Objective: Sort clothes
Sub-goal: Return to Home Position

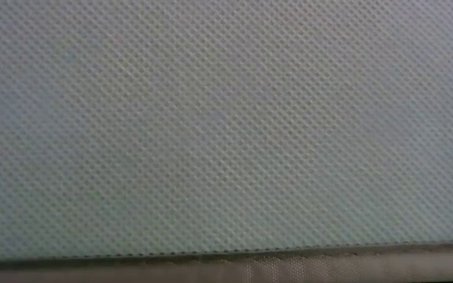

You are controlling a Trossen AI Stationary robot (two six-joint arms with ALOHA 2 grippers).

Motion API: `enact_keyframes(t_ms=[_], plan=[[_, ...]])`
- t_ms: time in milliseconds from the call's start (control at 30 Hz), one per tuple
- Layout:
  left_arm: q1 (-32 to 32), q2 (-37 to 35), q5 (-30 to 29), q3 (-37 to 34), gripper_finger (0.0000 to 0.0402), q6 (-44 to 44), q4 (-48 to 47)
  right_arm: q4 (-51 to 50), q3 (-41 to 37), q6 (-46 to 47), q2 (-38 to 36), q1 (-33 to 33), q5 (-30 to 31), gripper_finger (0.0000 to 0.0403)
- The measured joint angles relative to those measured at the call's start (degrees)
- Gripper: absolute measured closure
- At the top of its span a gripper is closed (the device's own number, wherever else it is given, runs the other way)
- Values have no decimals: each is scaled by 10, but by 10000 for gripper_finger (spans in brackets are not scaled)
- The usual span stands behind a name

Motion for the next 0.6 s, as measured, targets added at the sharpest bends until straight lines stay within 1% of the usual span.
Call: enact_keyframes(t_ms=[100, 333, 433, 533, 600], plan=[[2, -15, -26, 0, 287, 7, -2, 0, -36, -12, -43, -11, 0, 390], [15, -42, -39, -22, 287, 16, 2, 37, -145, -6, -145, -50, 0, 390], [40, -56, -41, -65, 287, 8, 45, 60, -190, 0, -179, -69, 0, 390], [68, -80, -20, -130, 287, -20, 75, 94, -237, 13, -212, -92, 0, 390], [82, -103, -18, -173, 287, -41, 91, 108, -268, 20, -231, -104, 0, 390]])
